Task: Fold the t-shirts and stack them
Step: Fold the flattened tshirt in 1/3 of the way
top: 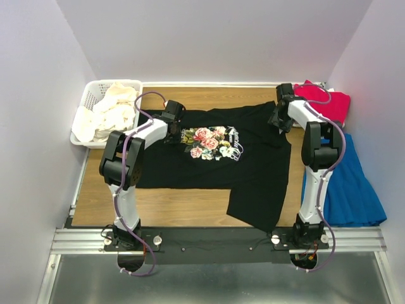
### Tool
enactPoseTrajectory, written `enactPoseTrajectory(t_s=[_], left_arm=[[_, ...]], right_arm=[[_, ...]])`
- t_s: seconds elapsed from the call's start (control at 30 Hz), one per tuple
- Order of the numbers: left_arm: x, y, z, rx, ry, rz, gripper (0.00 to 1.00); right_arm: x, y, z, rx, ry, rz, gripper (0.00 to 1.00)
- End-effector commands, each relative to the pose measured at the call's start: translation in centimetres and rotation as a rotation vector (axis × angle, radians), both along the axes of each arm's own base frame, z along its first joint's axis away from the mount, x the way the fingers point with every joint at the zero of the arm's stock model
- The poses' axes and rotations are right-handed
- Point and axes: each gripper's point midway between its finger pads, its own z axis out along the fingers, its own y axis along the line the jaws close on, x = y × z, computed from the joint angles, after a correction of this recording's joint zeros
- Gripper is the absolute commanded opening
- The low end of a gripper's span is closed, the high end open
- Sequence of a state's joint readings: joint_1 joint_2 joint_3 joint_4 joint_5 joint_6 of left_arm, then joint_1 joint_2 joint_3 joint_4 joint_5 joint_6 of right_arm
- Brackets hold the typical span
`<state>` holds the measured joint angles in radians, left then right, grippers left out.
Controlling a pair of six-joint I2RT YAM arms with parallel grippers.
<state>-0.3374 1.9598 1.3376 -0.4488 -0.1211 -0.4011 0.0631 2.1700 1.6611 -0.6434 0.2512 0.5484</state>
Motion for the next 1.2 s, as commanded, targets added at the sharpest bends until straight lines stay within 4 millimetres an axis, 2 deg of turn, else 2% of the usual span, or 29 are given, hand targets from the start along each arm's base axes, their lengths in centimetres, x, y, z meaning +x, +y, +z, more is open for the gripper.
enactPoseTrajectory(t_s=[0.0,0.03,0.07,0.1,0.17,0.2,0.27,0.33,0.4,0.43,0.53,0.57,0.63,0.67,0.7,0.77,0.8,0.83,0.87,0.9,0.93,0.97,1.0,1.03,1.07,1.1,1.13,1.17], left_arm=[[-1.0,1.7,-0.7,0.043,0.072,0.017,0.00],[-0.6,1.5,-0.5,0.036,0.067,0.013,0.00],[0.0,1.4,-0.8,0.037,0.069,0.010,0.00],[1.4,1.0,0.2,0.027,0.040,0.006,0.00],[2.6,0.8,0.0,0.031,0.038,0.008,0.00],[4.0,0.4,1.1,0.023,0.008,0.004,0.00],[5.1,0.6,0.6,0.026,0.015,0.011,0.00],[6.5,0.7,1.9,0.026,-0.012,0.012,0.00],[7.4,1.0,3.4,0.028,-0.049,0.013,0.00],[7.6,1.3,3.9,0.032,-0.064,0.016,0.00],[7.8,2.3,6.1,0.026,-0.121,0.042,0.00],[7.8,2.6,6.7,0.022,-0.139,0.045,0.00],[7.5,2.7,8.6,0.005,-0.195,0.051,0.00],[7.4,2.7,9.2,-0.005,-0.212,0.059,0.00],[6.8,2.9,10.3,-0.016,-0.240,0.066,0.00],[6.1,3.1,11.1,-0.029,-0.263,0.085,0.00],[5.1,3.4,11.8,-0.032,-0.274,0.095,0.00],[4.6,3.6,11.9,-0.033,-0.277,0.100,0.04],[4.0,3.9,12.0,-0.030,-0.278,0.106,0.08],[2.6,4.2,12.3,-0.036,-0.276,0.122,0.14],[1.7,4.5,12.3,-0.038,-0.275,0.132,0.35],[0.9,4.5,12.4,-0.048,-0.274,0.132,0.44],[-0.8,4.8,12.3,-0.062,-0.271,0.141,0.49],[-1.7,4.9,12.3,-0.073,-0.270,0.144,0.56],[-2.7,4.9,12.2,-0.086,-0.266,0.147,0.58],[-4.5,5.3,11.7,-0.090,-0.258,0.154,0.59],[-5.4,5.4,11.5,-0.105,-0.253,0.170,0.60],[-6.4,5.6,11.1,-0.111,-0.243,0.178,0.60]], right_arm=[[-0.7,-1.5,-3.4,-0.095,0.161,-0.009,0.61],[0.7,-1.5,-2.8,-0.101,0.132,-0.007,0.61],[0.9,-1.6,-2.9,-0.104,0.138,-0.003,0.61],[1.2,-1.7,-3.7,-0.111,0.152,0.003,0.61],[2.6,-1.8,-3.1,-0.119,0.127,0.003,0.61],[2.8,-1.7,-4.1,-0.123,0.142,0.012,0.61],[3.9,-1.7,-3.4,-0.124,0.120,0.013,0.61],[4.3,-1.8,-3.2,-0.126,0.115,0.008,0.61],[4.2,-1.8,-2.3,-0.123,0.102,0.001,0.61],[4.5,-1.9,-0.7,-0.126,0.071,-0.008,0.61],[4.2,-1.9,1.4,-0.126,0.038,-0.006,0.61],[4.5,-1.8,3.7,-0.121,-0.012,-0.002,0.61],[3.9,-2.0,4.9,-0.131,-0.030,0.004,0.62],[4.2,-2.1,7.7,-0.132,-0.096,0.005,0.63],[4.0,-2.2,8.7,-0.137,-0.114,0.006,0.63],[3.4,-2.3,10.3,-0.147,-0.141,0.004,0.64],[2.9,-2.5,12.3,-0.147,-0.175,0.000,0.64],[2.5,-2.5,13.0,-0.147,-0.187,0.001,0.64],[1.6,-2.4,12.7,-0.144,-0.172,0.006,0.65],[0.9,-2.4,14.5,-0.136,-0.208,0.000,0.65],[0.3,-2.3,14.8,-0.130,-0.212,0.002,0.65],[-0.5,-2.1,15.1,-0.116,-0.215,0.004,0.65],[-2.1,-1.9,13.9,-0.105,-0.174,0.014,0.65],[-3.3,-1.7,15.3,-0.091,-0.204,0.020,0.65],[-4.2,-1.4,15.3,-0.078,-0.207,0.025,0.65],[-6.3,-1.2,13.3,-0.075,-0.151,0.037,0.65],[-7.4,-1.1,13.4,-0.066,-0.152,0.030,0.65],[-8.6,-1.0,14.7,-0.054,-0.187,0.032,0.65]])
